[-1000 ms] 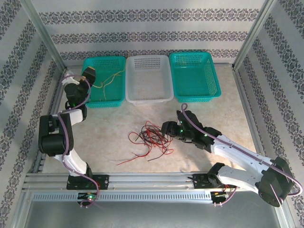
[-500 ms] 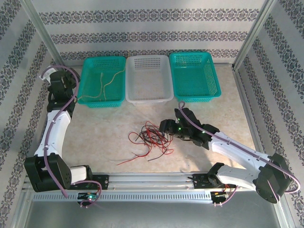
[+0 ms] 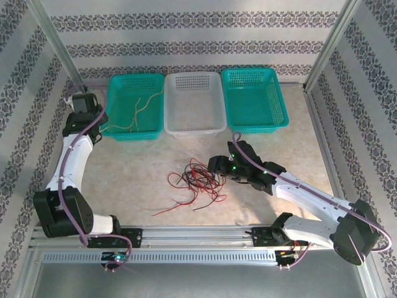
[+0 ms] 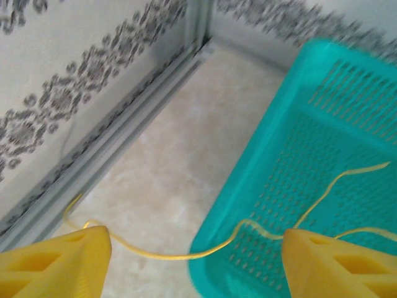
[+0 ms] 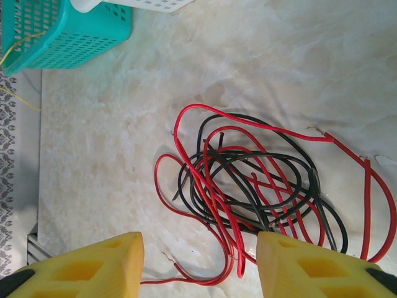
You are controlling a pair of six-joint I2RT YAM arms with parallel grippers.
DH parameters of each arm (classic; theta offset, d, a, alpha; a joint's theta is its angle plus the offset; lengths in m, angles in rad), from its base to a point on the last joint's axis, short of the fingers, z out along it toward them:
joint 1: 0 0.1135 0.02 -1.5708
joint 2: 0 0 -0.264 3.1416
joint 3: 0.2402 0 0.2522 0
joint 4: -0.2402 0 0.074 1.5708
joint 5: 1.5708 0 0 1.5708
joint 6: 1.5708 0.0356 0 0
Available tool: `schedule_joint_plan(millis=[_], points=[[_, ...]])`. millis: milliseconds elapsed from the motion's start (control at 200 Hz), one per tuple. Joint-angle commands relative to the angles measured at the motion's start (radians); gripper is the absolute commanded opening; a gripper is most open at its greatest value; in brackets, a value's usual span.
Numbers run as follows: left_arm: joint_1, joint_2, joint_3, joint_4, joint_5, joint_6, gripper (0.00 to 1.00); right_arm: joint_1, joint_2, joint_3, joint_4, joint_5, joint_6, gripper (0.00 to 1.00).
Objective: Untangle the cables
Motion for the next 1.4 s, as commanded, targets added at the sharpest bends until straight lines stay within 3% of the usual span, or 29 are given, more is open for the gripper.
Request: schedule_joint_plan(millis=[0,65,155,345,470,535,720,895,949,1054,1139,1394], points=[[0.100,0.033,0.014,-0.200,0.073,-0.110,0.67,-0.005,0.006,-0.004,0.039,-0.002,-0.031,0.52],[0.177,0.021,-0.032,-0.188,0.214,-0.211,0.67,-0.006,0.013,-0.004,0.047,-0.007,-0.036,0.52],[0.238,-0.024,-0.116,-0.098,0.304,-0.329,0.74,-0.005,0.015,-0.017,0.062,-0.015,-0.040,0.52],[0.286,0.013,-0.142,0.012,0.354,-0.501,0.77,-0.014,-0.006,-0.058,0.071,-0.025,-0.051,0.52],[0.306,0.078,-0.179,0.225,0.447,-0.623,0.77,-0.040,-0.030,-0.097,0.090,-0.043,-0.040,0.52],[0.309,0.108,-0.176,0.287,0.445,-0.663,0.77,-0.053,-0.044,-0.116,0.093,-0.047,-0.034,0.52],[0.310,0.228,-0.063,0.155,0.412,-0.722,0.68,-0.105,-0.067,-0.151,0.105,-0.071,-0.028,0.53],[0.310,0.279,-0.038,0.227,0.427,-0.737,0.63,-0.137,-0.048,-0.146,0.123,-0.101,-0.025,0.53],[0.310,0.290,-0.029,0.244,0.436,-0.743,0.56,-0.137,-0.037,-0.142,0.124,-0.112,-0.026,0.53],[0.310,0.296,-0.013,0.229,0.442,-0.761,0.19,-0.137,-0.028,-0.148,0.129,-0.114,-0.024,0.52],[0.308,0.270,-0.031,0.248,0.449,-0.789,0.00,-0.137,-0.039,-0.160,0.137,-0.109,-0.016,0.51],[0.304,0.132,-0.076,0.437,0.460,-0.911,0.00,-0.134,-0.066,-0.189,0.145,-0.117,0.003,0.51]])
